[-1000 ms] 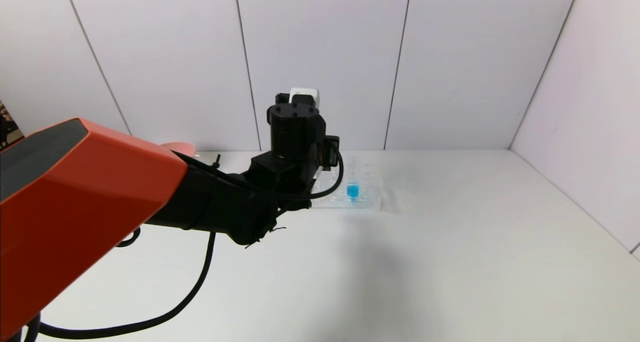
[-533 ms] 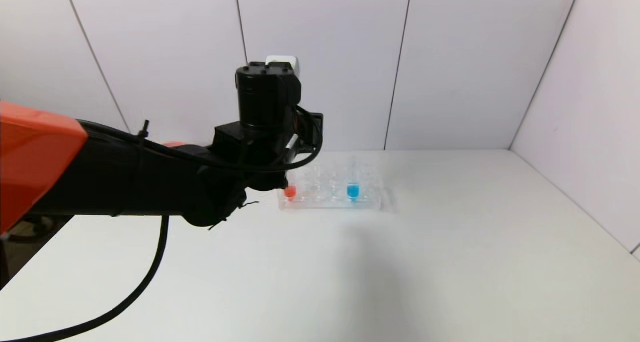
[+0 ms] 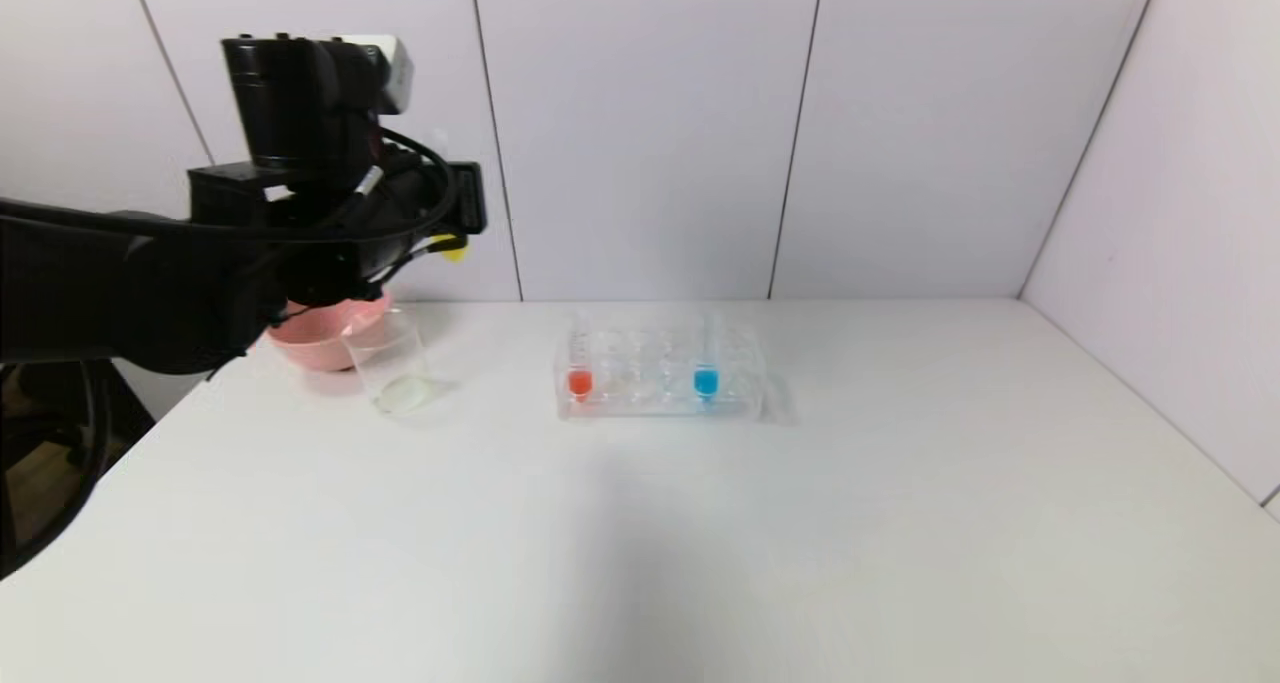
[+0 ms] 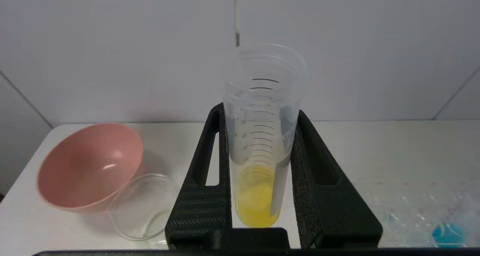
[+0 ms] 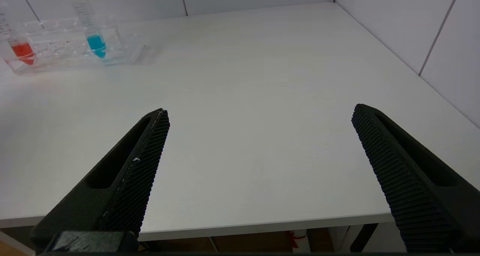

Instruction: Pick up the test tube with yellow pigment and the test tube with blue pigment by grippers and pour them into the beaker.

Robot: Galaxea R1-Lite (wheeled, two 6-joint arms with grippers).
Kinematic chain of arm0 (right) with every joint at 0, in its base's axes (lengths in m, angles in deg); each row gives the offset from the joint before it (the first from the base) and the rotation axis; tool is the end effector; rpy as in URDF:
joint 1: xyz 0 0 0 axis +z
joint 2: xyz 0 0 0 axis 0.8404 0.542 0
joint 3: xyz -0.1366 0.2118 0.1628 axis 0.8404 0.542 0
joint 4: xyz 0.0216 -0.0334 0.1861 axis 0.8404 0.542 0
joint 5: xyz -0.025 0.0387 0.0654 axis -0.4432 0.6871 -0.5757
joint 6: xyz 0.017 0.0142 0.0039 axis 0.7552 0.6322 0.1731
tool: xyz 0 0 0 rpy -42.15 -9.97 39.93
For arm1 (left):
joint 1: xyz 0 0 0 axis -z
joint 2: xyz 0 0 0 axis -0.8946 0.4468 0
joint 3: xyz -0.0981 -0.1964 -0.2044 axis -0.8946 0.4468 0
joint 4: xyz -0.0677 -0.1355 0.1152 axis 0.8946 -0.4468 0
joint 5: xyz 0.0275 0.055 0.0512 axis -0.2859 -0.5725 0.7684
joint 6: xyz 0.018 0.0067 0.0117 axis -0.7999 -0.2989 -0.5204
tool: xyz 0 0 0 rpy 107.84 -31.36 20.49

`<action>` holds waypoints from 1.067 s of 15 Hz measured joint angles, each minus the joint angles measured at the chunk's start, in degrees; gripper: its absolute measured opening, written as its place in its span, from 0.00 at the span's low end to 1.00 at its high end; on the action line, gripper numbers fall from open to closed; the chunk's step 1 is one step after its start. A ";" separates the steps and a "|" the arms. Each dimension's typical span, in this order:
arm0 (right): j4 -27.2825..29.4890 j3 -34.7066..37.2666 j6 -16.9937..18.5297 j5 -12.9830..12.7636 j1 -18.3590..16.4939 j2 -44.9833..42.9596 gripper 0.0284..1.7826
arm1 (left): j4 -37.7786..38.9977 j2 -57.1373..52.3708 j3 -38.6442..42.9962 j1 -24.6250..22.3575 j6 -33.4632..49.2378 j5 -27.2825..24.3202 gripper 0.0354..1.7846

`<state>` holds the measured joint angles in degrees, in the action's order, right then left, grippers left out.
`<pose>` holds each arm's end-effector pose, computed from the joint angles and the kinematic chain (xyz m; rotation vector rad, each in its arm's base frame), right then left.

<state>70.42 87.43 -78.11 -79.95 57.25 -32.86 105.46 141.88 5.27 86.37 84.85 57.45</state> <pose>-0.0229 -0.0009 0.0758 0.0963 -0.0045 -0.0367 0.3138 -0.1235 0.2784 -0.0375 0.0311 -0.0176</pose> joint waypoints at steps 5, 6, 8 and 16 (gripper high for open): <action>0.02 0.00 0.05 -0.02 -0.02 0.00 1.00 | -0.06 -5.33 5.61 -13.35 -0.09 -9.29 0.25; 0.00 0.00 0.05 -0.02 -0.02 0.00 1.00 | -0.02 -5.99 6.23 -15.84 -0.34 -11.00 0.25; 0.00 0.00 0.02 -0.02 0.00 0.00 1.00 | 0.02 -7.01 7.18 -20.93 -0.72 -14.84 0.25; -0.02 0.00 0.02 -0.02 0.00 0.00 1.00 | 0.72 -7.95 10.26 -33.95 -0.78 -29.18 0.25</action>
<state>70.39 87.43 -78.08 -79.97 57.25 -32.86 106.18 133.93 15.53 52.42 84.07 28.27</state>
